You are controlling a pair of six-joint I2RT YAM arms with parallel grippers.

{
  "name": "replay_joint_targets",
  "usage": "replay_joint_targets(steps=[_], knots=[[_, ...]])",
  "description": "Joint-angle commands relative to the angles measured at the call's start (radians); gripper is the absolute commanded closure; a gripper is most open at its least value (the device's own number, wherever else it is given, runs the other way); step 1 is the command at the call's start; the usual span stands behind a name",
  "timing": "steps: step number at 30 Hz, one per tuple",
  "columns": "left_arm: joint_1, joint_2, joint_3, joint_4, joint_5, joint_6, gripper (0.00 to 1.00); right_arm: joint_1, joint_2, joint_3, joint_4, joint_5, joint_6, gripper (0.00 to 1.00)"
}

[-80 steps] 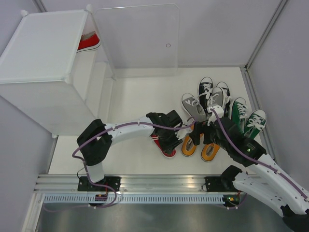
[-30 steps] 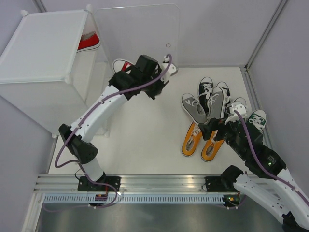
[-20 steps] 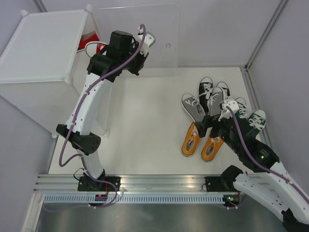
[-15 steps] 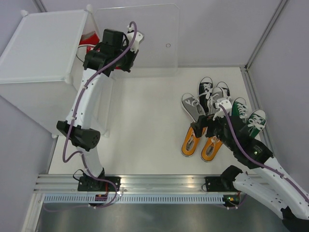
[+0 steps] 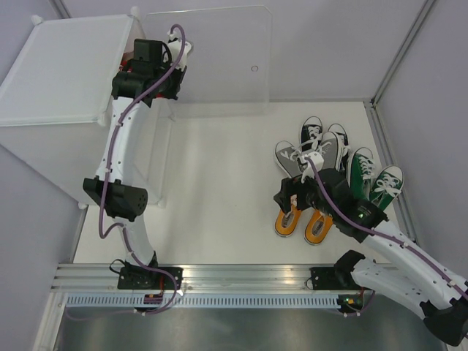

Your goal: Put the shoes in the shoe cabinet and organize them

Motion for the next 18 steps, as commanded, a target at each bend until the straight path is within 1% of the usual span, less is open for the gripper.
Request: replay_joint_targets(steps=[1, 3, 4, 5, 6, 7, 9, 10, 12, 13, 15, 16, 18], knots=[[0.024, -0.04, 0.051, 0.125, -0.056, 0.093, 0.98, -0.001, 0.022, -0.007, 0.079, -0.038, 0.016, 0.06], [0.03, -0.04, 0.05, 0.142, -0.08, 0.101, 0.97, -0.002, 0.034, -0.01, 0.094, -0.077, 0.021, 0.06], [0.032, -0.04, 0.05, 0.148, -0.114, 0.101, 0.92, -0.002, 0.037, -0.013, 0.097, -0.082, 0.021, 0.06], [0.035, -0.04, 0.05, 0.152, -0.114, 0.099, 0.88, -0.002, 0.039, -0.013, 0.1, -0.09, 0.021, 0.06], [0.037, -0.043, 0.045, 0.163, -0.113, 0.097, 0.81, -0.002, 0.043, -0.014, 0.102, -0.093, 0.022, 0.06], [0.037, -0.044, 0.042, 0.168, -0.111, 0.091, 0.68, -0.002, 0.045, -0.016, 0.102, -0.093, 0.021, 0.06], [0.035, -0.053, 0.03, 0.177, -0.105, 0.079, 0.58, -0.002, 0.043, -0.017, 0.102, -0.093, 0.018, 0.06], [0.035, -0.062, 0.025, 0.188, -0.103, 0.067, 0.48, -0.001, 0.043, -0.019, 0.102, -0.093, 0.019, 0.06], [0.037, -0.078, 0.009, 0.203, -0.112, 0.053, 0.41, -0.002, 0.039, -0.02, 0.105, -0.094, 0.019, 0.06], [0.035, -0.093, 0.001, 0.223, -0.122, 0.038, 0.34, -0.002, 0.037, -0.022, 0.103, -0.094, 0.021, 0.06], [0.035, -0.108, -0.013, 0.237, -0.148, 0.016, 0.28, -0.001, 0.031, -0.025, 0.103, -0.096, 0.019, 0.06], [0.035, -0.118, -0.018, 0.243, -0.151, -0.007, 0.22, -0.001, 0.026, -0.026, 0.103, -0.096, 0.019, 0.06], [0.032, -0.154, -0.047, 0.273, -0.165, -0.05, 0.16, -0.002, 0.02, -0.03, 0.106, -0.099, 0.021, 0.06]])
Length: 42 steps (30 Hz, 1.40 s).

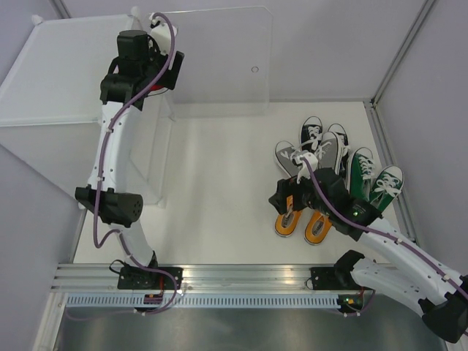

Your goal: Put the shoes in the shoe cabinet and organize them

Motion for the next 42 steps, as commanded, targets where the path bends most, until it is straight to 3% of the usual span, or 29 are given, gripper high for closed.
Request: replay_joint_targets(steps=[1, 8, 12, 15, 22, 29, 42], knots=[[-0.003, -0.104, -0.035, 0.102, -0.039, -0.094, 0.14, -0.001, -0.026, -0.007, 0.044, -0.022, 0.012, 0.06], [-0.114, -0.269, -0.27, 0.278, -0.152, -0.25, 0.06, -0.002, -0.053, -0.011, 0.052, -0.024, 0.009, 0.06], [-0.241, -0.334, -0.423, 0.394, -0.313, -0.298, 0.09, -0.001, -0.078, -0.021, 0.062, -0.021, 0.014, 0.07], [-0.293, -0.304, -0.491, 0.468, -0.323, -0.336, 0.13, -0.002, -0.092, -0.024, 0.066, -0.01, 0.012, 0.06], [-0.296, -0.127, -0.459, 0.523, -0.327, -0.321, 0.12, -0.002, -0.127, -0.036, 0.073, -0.004, 0.018, 0.06], [-0.231, 0.028, -0.342, 0.539, -0.403, -0.28, 0.12, -0.002, -0.127, -0.036, 0.073, 0.001, 0.02, 0.07], [-0.102, 0.019, -0.292, 0.448, -0.302, -0.274, 0.12, -0.002, -0.122, -0.044, 0.076, 0.004, 0.02, 0.07]])
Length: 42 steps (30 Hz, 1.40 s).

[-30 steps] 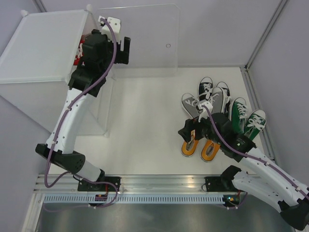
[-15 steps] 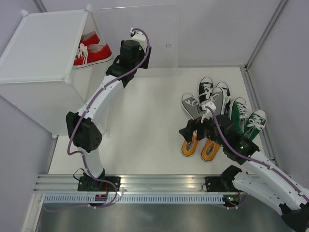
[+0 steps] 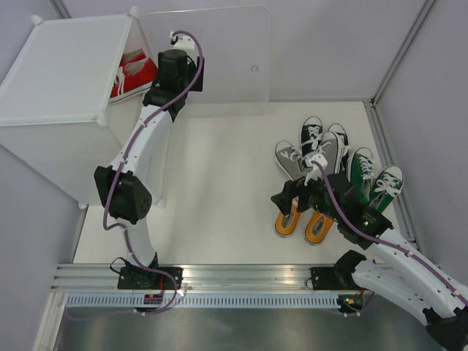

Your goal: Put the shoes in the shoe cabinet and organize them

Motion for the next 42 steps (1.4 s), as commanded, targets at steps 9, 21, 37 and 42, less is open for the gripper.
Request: replay_joint_targets(steps=[9, 21, 37, 42], knots=[[0.1, -0.032, 0.047, -0.111, 0.132, -0.048, 0.12, -0.001, 0.017, -0.009, 0.034, -0.002, 0.008, 0.07], [0.161, -0.02, 0.079, -0.196, 0.203, -0.105, 0.12, -0.002, 0.026, -0.009, 0.034, -0.006, 0.01, 0.07], [0.201, -0.02, 0.099, -0.251, 0.359, -0.173, 0.09, -0.002, 0.039, -0.014, 0.036, -0.012, 0.013, 0.07], [0.196, -0.058, 0.083, -0.251, 0.552, -0.171, 0.07, -0.001, 0.039, -0.014, 0.037, -0.011, 0.011, 0.07]])
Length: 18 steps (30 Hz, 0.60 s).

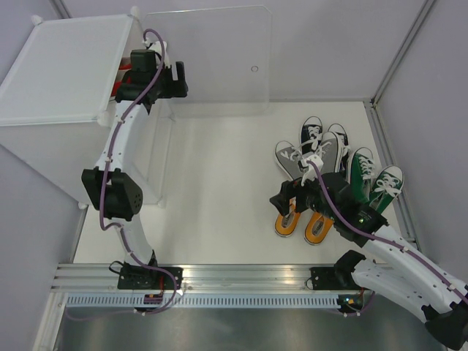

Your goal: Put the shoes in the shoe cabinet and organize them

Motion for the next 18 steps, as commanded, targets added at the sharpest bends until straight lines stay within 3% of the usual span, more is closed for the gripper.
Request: replay_joint_targets(steps=[1, 6, 10, 13, 18], knots=[[0.002, -0.066, 0.016, 0.008, 0.169, -0.024, 0.06, -0.002, 0.0, -0.003, 0.034, -0.007, 0.01, 0.07], [-0.007, -0.125, -0.015, 0.008, 0.278, -0.051, 0.06, -0.002, -0.003, -0.003, 0.034, -0.005, 0.01, 0.07], [-0.048, -0.165, -0.015, 0.011, 0.275, -0.056, 0.06, -0.001, -0.005, -0.003, 0.034, -0.002, 0.012, 0.07], [-0.094, -0.197, -0.021, 0.013, 0.185, -0.036, 0.06, -0.001, -0.008, -0.003, 0.031, 0.006, 0.012, 0.07], [-0.137, -0.233, -0.056, 0.022, -0.104, 0.01, 0.07, -0.002, -0.026, -0.003, 0.028, 0.013, 0.012, 0.07]])
